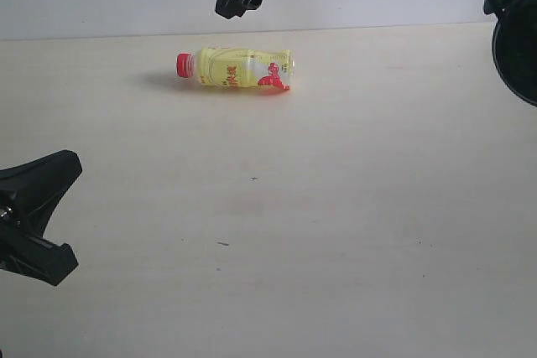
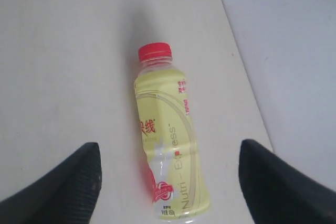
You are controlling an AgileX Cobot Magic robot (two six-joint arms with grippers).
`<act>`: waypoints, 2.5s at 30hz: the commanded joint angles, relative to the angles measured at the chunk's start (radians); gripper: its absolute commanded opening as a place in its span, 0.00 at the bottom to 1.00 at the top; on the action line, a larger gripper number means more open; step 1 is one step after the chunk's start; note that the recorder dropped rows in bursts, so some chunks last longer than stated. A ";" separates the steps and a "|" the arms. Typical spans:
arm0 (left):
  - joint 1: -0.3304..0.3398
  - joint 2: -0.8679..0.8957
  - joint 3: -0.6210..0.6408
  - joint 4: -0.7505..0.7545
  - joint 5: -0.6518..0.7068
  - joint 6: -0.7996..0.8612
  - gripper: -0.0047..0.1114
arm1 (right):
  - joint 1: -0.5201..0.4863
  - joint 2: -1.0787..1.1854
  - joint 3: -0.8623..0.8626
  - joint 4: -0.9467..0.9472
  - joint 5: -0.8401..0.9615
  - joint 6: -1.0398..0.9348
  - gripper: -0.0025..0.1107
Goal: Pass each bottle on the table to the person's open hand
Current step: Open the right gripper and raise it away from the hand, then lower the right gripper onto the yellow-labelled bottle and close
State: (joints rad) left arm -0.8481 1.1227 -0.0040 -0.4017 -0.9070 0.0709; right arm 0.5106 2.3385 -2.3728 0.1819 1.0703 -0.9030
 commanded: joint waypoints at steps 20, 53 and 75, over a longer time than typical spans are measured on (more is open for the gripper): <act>-0.002 -0.007 0.004 -0.001 -0.001 0.001 0.04 | 0.000 0.079 -0.008 -0.049 0.040 -0.038 0.75; -0.002 -0.007 0.004 -0.001 -0.001 0.003 0.04 | -0.066 0.262 -0.008 -0.047 -0.213 -0.157 0.84; -0.002 -0.007 0.004 -0.001 -0.001 0.003 0.04 | -0.068 0.281 -0.008 -0.027 -0.223 -0.185 0.83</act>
State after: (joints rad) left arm -0.8481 1.1227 -0.0040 -0.4017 -0.9070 0.0709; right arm 0.4463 2.6198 -2.3728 0.1462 0.8577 -1.0820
